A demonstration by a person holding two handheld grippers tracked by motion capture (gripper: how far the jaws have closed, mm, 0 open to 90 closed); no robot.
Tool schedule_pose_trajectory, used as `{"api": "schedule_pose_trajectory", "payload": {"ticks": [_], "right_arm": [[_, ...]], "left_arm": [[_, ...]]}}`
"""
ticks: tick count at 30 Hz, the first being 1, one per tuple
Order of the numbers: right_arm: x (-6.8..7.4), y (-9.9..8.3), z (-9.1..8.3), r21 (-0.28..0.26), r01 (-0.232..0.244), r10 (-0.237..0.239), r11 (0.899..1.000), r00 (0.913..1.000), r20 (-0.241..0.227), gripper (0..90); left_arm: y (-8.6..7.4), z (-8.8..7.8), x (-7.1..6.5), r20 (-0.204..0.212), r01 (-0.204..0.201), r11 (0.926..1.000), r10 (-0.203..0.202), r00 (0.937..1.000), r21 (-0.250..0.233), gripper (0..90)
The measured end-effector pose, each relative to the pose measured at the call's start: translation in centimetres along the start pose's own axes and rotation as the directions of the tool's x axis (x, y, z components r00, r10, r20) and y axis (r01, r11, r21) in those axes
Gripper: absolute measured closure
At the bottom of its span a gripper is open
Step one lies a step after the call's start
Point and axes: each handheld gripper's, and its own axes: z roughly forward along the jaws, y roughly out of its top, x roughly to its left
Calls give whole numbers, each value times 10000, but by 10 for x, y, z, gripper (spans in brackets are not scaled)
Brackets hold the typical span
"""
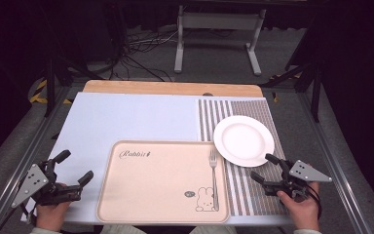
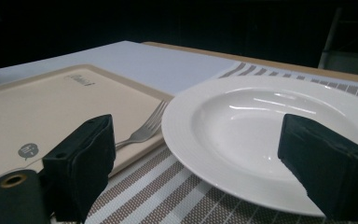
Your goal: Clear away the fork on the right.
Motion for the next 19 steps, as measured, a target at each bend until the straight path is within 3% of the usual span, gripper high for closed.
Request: {"api": "schedule_pose_trajectory", "payload": {"ticks": [4, 19], "right_arm": [[0, -3, 2, 489, 227, -224, 9985, 9997, -72, 121], [4, -3, 6, 602, 294, -293, 9978, 9996, -31, 129]], "left_arm": [[0, 0, 0, 14, -40, 10000, 40, 10000, 20, 2], [0, 0, 0, 19, -122, 9999, 122, 9999, 73, 2]]}}
